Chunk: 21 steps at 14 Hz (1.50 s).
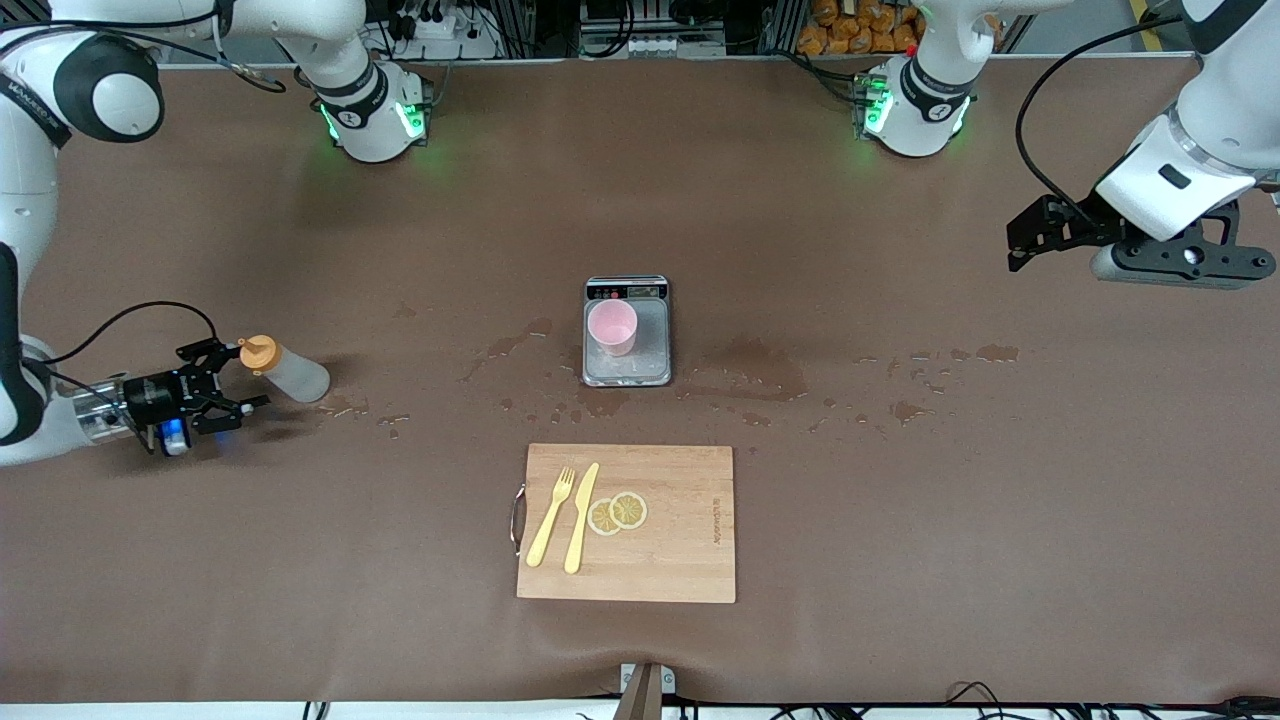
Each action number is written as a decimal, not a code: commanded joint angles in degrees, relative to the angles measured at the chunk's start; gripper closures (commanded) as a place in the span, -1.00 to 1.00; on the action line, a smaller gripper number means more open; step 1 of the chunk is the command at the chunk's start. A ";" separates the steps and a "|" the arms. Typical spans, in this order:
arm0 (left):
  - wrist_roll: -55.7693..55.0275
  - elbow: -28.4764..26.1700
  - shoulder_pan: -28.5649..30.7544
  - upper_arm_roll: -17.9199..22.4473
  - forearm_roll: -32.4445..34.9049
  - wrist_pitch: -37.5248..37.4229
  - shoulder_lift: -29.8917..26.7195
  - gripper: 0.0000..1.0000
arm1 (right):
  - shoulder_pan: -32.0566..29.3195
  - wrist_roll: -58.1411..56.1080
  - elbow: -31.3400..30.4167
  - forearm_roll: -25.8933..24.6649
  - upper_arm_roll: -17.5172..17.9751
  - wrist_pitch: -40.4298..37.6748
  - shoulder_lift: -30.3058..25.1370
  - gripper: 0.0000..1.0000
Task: Add sauce to pink cup with both arms
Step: 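Lower the bottle upright onto the table and open the right gripper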
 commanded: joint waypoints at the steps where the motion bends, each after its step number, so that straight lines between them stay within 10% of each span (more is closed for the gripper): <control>1: -0.88 0.30 0.45 0.01 0.42 -1.25 -0.64 -1.00 | 1.69 5.43 4.53 -1.62 0.69 -4.15 -1.43 -1.00; 10: -4.40 0.21 1.07 0.01 0.16 -2.22 -0.47 -1.00 | 7.67 10.64 10.17 -2.05 0.69 -6.80 -9.86 -1.00; 16: -4.31 0.21 1.33 0.10 -0.02 -2.22 -0.55 -1.00 | 19.35 11.08 10.88 -17.68 0.60 -6.19 -18.39 -1.00; 21: -4.31 0.21 1.33 0.01 -0.02 -2.31 -0.55 -1.00 | 26.12 10.99 10.88 -17.96 0.60 -5.40 -22.70 -1.00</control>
